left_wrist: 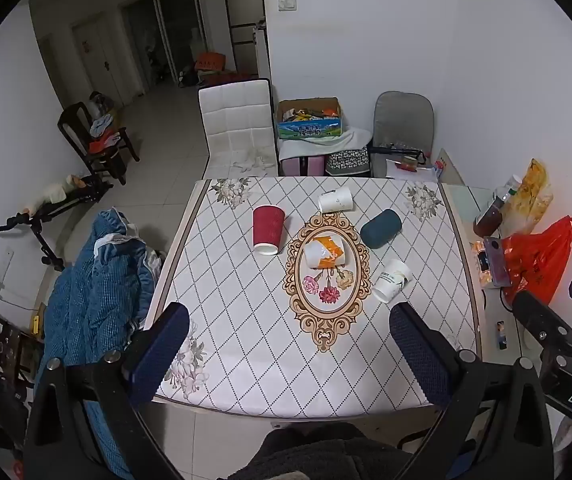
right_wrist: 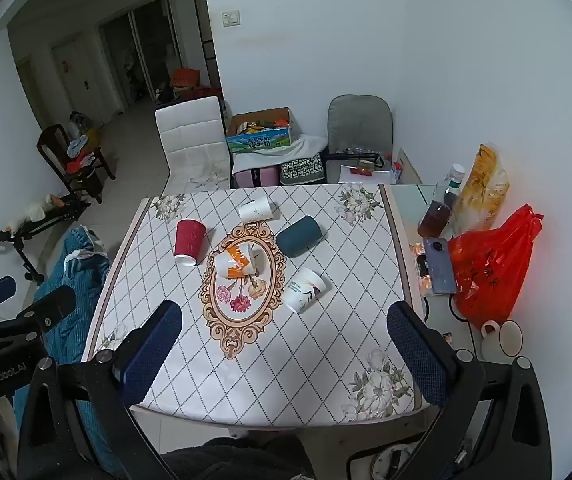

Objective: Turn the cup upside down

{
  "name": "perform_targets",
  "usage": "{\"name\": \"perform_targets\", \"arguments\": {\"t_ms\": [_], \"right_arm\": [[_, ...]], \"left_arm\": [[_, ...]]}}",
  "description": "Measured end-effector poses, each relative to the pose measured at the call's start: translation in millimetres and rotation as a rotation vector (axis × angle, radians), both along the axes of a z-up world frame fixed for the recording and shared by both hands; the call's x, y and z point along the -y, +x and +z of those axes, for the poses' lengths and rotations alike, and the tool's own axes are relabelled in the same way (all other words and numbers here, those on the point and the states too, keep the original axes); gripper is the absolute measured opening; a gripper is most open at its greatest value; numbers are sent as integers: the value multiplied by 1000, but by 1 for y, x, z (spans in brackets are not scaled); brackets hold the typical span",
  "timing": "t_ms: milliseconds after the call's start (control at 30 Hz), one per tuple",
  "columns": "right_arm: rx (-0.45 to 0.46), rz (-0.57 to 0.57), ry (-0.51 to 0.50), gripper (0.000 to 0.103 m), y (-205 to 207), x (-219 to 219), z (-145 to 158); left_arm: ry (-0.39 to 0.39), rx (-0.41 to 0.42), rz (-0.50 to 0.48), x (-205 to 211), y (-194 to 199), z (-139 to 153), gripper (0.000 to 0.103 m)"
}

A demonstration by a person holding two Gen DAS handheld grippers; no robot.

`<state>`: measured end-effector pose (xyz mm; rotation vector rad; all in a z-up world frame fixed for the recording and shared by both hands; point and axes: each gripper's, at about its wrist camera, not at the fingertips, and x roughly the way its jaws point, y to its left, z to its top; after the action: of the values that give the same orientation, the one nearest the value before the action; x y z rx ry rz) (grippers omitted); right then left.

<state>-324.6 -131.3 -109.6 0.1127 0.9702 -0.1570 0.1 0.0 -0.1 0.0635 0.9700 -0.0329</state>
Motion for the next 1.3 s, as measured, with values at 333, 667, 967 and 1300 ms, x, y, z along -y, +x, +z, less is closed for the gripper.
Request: {"name": "perform_targets", "arguments": {"t_ms": [333,667,967,1300], "right_arm": [[-1,4,-1,103,0,1,0],[2,3,-3,103,-1,3,-1],[-3,-2,2,103,-4,5,-2],[-2,0,3,103,-7,6,-2]], "left_arm": [[3,4,1,0,0,0,103],[3,5,0,0,0,0,103],[4,7,-1,0,0,0,103],[7,10,0,0,0,0,103]]}}
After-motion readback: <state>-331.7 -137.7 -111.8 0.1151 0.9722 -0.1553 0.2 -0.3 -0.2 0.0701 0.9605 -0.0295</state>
